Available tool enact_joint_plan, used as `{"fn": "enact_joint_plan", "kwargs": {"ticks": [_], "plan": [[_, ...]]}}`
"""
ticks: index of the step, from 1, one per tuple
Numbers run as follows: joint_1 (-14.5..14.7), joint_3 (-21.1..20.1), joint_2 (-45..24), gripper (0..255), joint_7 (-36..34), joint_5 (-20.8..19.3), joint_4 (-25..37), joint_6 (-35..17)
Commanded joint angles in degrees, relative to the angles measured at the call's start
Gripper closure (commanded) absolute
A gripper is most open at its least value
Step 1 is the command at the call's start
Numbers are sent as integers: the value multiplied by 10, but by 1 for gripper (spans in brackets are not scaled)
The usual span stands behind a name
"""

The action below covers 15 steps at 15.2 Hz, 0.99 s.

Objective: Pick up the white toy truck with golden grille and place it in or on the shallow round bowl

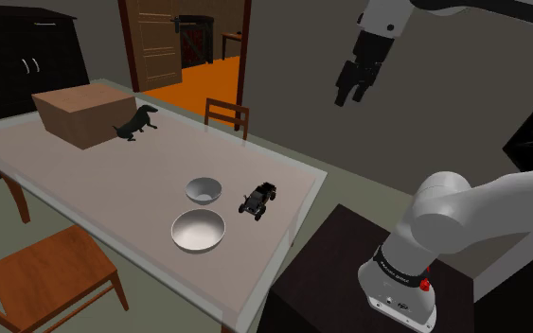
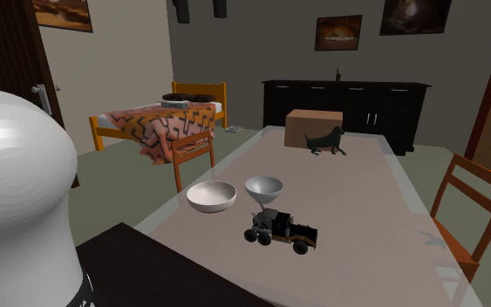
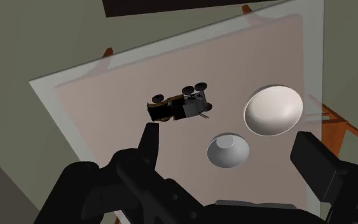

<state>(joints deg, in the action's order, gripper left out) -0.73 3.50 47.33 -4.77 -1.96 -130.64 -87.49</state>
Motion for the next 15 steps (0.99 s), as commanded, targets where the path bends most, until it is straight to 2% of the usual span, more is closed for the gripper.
{"fn": "enact_joint_plan", "kwargs": {"ticks": [1, 8, 15], "plan": [[0, 0, 0, 0, 0, 0, 0, 0], [-26, -45, -58, 0, -119, 17, -83, -133], [-53, -87, -162, 0, -237, 25, -123, -269]]}}
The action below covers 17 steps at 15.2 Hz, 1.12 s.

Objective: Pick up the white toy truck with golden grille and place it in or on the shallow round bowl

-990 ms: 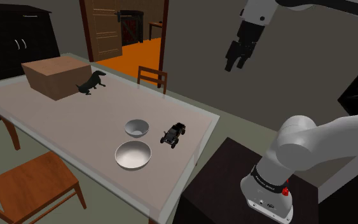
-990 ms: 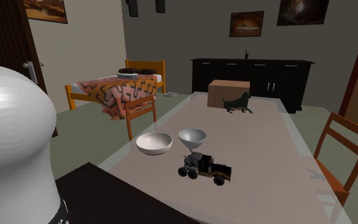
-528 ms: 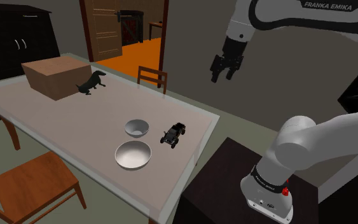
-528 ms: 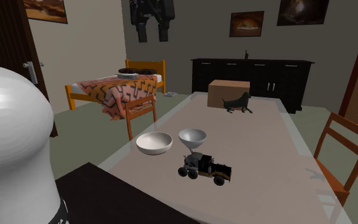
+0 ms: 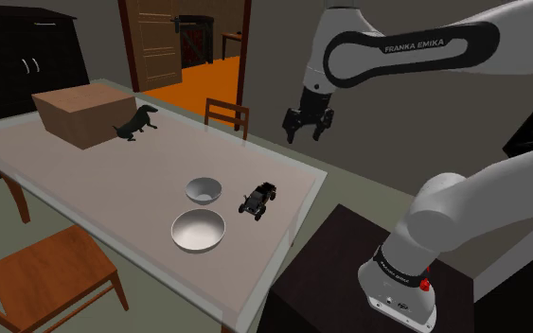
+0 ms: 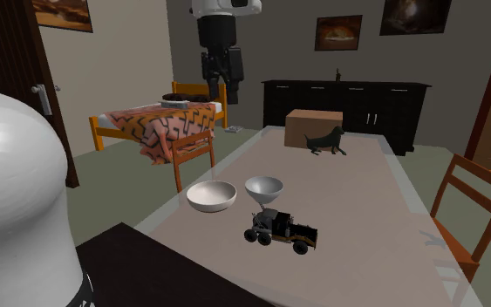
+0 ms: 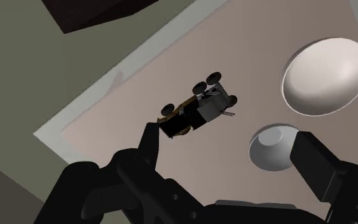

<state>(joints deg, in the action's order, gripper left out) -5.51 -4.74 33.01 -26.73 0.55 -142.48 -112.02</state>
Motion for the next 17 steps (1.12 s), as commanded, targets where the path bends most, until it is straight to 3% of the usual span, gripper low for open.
{"fn": "enact_joint_plan", "kwargs": {"ticks": [1, 9, 17], "plan": [[-9, -10, -37, 0, -35, -1, -7, -42], [-44, -46, -204, 0, -180, -26, 6, -182], [-66, -47, -390, 0, -340, -90, 69, -284]]}}
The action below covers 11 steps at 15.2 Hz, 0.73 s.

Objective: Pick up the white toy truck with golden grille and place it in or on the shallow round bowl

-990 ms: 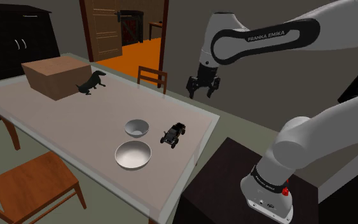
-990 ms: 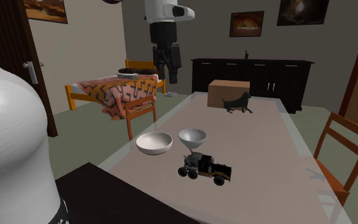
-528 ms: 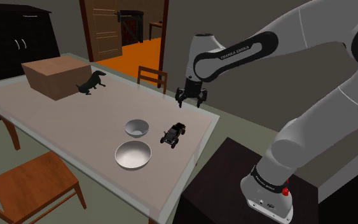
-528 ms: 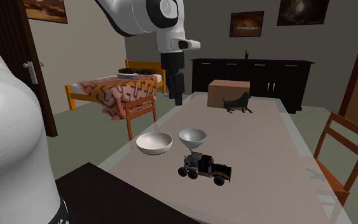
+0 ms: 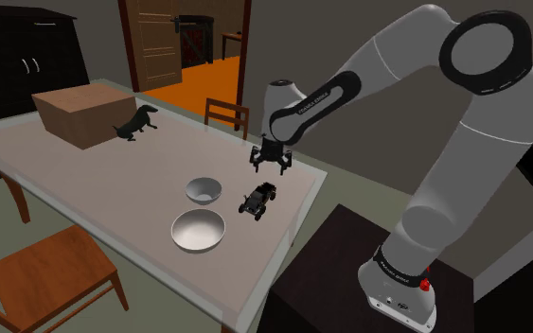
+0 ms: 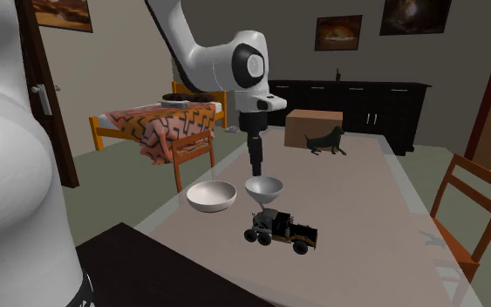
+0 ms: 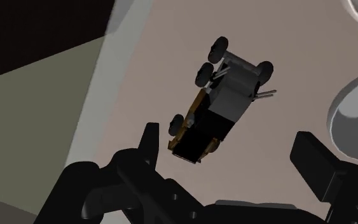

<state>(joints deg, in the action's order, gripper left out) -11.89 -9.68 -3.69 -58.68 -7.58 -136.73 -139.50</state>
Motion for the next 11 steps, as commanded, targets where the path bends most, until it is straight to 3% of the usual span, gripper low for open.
{"fn": "enact_joint_plan", "kwargs": {"ticks": [1, 6, 11], "plan": [[-1, 6, -46, 0, -40, -17, 22, -19], [7, 34, -160, 0, -126, -47, 85, -58], [17, 65, -269, 0, -191, -52, 159, -83]]}}
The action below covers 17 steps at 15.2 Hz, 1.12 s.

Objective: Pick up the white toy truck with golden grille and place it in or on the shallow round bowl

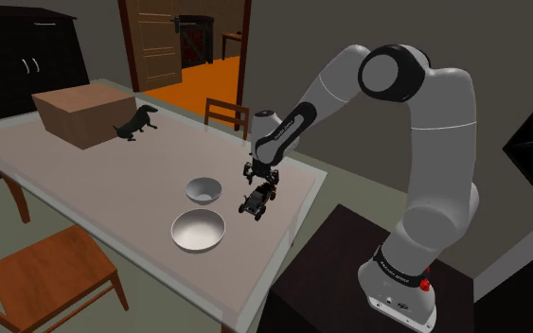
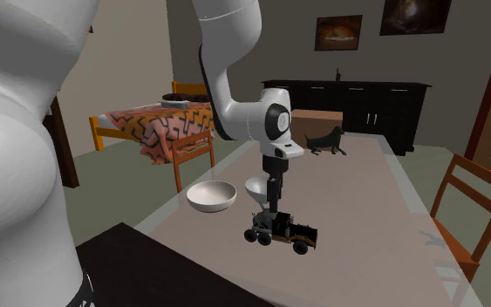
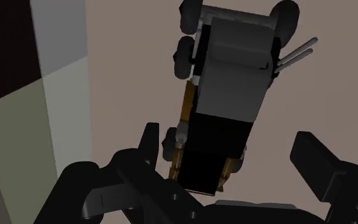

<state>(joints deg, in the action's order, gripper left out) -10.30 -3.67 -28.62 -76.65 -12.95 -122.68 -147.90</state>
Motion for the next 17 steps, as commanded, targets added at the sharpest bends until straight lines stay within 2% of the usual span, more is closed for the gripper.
{"fn": "enact_joint_plan", "kwargs": {"ticks": [1, 9, 17], "plan": [[2, 11, -41, 0, -22, 3, 35, -3], [5, 21, -98, 0, -30, -5, 51, -43], [6, 21, -98, 0, -30, -5, 51, -43]]}}
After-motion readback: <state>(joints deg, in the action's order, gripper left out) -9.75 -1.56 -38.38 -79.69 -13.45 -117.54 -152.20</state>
